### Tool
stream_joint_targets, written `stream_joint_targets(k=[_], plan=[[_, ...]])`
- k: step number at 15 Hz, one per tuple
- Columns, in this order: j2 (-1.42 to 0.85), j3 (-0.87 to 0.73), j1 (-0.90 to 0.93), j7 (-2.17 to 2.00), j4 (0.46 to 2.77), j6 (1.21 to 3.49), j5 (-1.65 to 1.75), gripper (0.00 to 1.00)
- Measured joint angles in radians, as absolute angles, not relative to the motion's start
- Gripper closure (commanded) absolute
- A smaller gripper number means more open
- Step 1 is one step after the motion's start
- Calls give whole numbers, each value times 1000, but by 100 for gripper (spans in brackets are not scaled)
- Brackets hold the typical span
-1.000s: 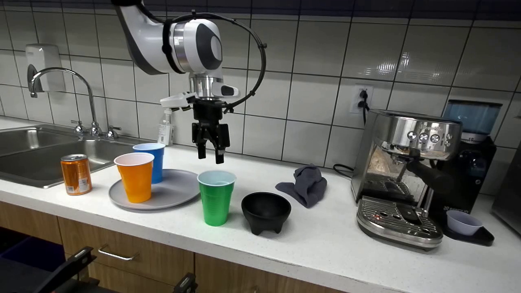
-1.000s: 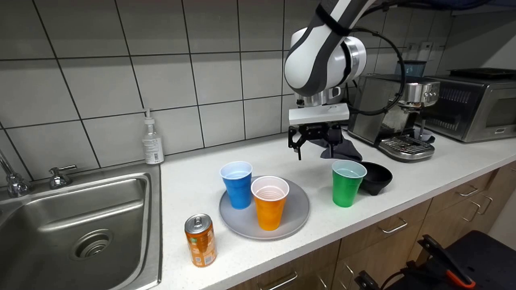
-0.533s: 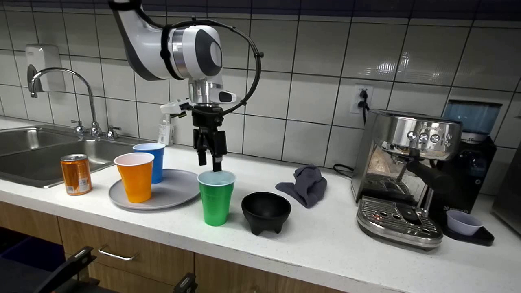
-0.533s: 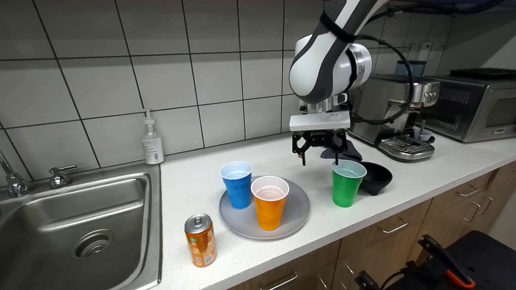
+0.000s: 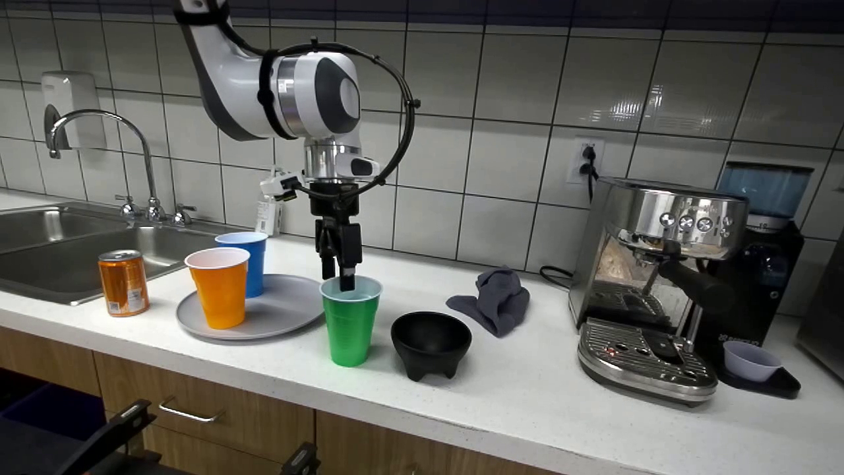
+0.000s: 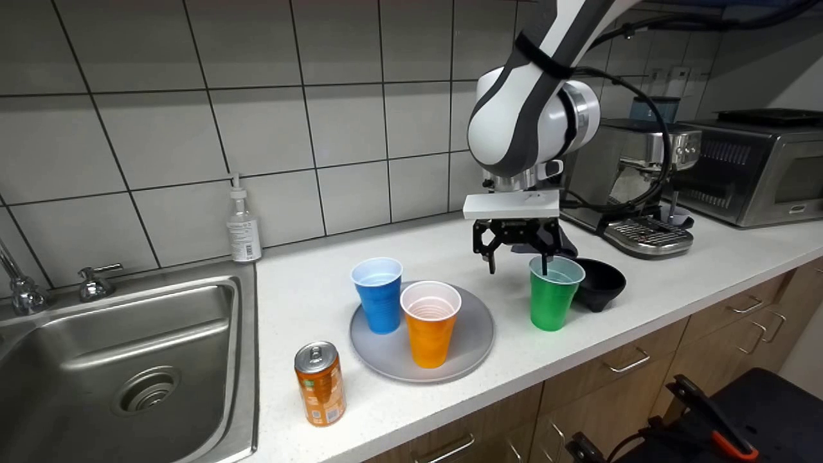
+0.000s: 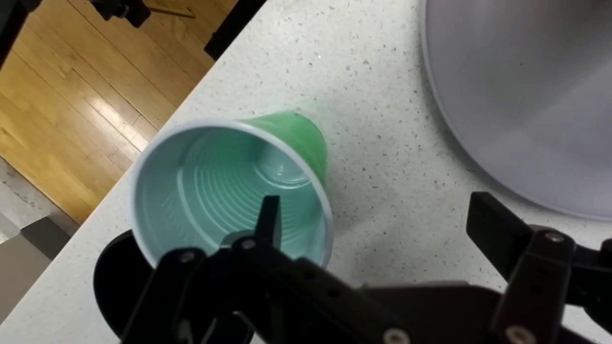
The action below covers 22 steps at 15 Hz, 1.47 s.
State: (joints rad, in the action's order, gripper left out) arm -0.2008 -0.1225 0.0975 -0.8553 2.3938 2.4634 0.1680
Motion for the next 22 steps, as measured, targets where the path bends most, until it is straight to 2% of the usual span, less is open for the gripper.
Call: stream_joint_targets(k=[2, 3, 4, 6, 14, 15, 22], plan=[[-206, -125, 98, -869, 2395, 2465, 168, 0], [-208, -126, 98, -875, 2395, 2465, 168, 4], [-210, -128, 98, -882, 2395, 2465, 168, 27], [-213, -130, 98, -893, 2395, 2465, 168, 31], [-214, -130, 98, -901, 2395, 2465, 168, 94], [-214, -130, 98, -901, 2395, 2465, 168, 98], [-212, -132, 98, -902, 2394, 2464, 179, 99]])
